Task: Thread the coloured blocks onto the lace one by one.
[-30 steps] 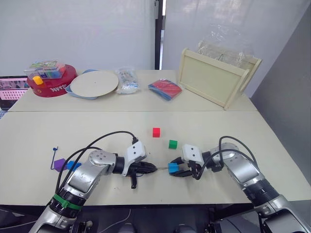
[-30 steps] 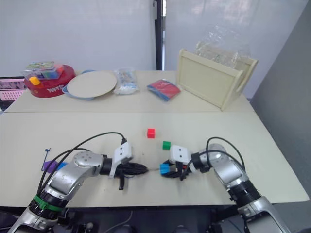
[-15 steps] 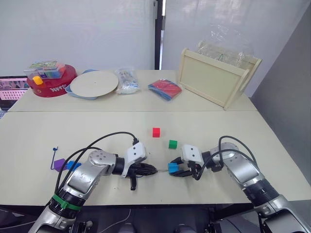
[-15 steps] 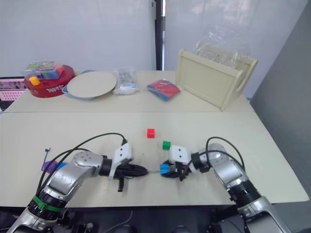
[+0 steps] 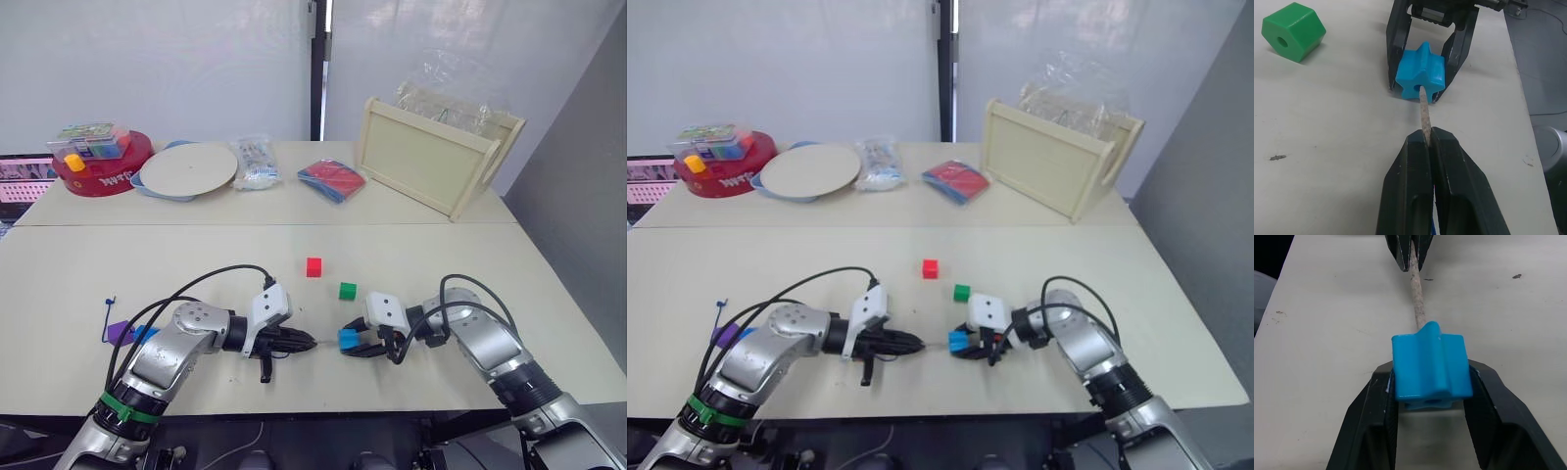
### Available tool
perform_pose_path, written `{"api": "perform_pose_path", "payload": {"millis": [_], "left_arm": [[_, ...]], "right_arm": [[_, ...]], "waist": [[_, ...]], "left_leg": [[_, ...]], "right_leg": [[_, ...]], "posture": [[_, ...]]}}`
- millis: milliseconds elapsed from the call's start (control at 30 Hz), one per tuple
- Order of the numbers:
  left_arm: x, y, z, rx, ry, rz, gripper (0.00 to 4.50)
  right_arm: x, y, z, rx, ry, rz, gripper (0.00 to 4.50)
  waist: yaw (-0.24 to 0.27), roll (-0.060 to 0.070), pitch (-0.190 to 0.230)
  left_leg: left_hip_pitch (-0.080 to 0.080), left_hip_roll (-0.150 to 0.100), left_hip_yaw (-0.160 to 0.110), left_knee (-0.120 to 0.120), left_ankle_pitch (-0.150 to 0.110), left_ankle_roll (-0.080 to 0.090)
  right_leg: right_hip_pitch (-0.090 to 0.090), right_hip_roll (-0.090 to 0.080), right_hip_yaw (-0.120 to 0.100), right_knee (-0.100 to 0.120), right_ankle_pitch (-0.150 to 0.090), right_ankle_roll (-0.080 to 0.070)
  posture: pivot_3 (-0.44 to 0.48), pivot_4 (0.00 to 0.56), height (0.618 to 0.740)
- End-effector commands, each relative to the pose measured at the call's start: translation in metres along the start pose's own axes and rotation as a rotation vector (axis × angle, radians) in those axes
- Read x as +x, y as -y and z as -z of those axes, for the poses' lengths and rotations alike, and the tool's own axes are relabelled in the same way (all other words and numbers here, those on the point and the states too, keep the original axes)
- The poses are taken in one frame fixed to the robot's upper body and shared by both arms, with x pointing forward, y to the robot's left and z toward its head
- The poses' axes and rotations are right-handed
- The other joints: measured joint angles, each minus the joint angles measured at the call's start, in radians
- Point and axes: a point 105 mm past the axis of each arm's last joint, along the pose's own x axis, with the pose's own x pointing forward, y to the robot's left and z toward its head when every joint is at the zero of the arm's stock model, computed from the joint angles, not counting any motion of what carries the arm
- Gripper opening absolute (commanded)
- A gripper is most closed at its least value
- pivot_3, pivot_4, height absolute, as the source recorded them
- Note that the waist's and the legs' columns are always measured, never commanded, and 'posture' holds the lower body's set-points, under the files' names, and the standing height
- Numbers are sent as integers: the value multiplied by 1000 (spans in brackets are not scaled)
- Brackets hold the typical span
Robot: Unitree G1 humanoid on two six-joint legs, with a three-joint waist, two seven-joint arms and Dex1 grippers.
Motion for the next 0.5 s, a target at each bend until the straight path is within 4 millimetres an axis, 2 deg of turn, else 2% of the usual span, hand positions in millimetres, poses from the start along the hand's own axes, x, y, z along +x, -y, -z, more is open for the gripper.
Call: {"api": "perform_pose_path", "payload": {"millis": [33, 333, 500], "left_arm": [[1, 4, -16, 52, 53, 12, 0], [28, 5, -19, 95, 44, 64, 0], [45, 1, -32, 122, 79, 76, 0]], "right_arm": [[1, -4, 3, -3, -19, -18, 1352], [3, -6, 1, -2, -15, -23, 1352], [4, -9, 1, -1, -16, -30, 1352]], "waist": [[0, 0, 0], [2, 0, 0], [19, 0, 0]], "left_leg": [[0, 0, 0, 0, 0, 0], [0, 0, 0, 0, 0, 0], [0, -1, 0, 3, 0, 0]], "right_leg": [[0, 0, 0, 0, 0, 0], [0, 0, 0, 0, 0, 0], [2, 0, 0, 0, 1, 1]], "posture": [[0, 150, 740], [0, 150, 740], [0, 150, 740]]}}
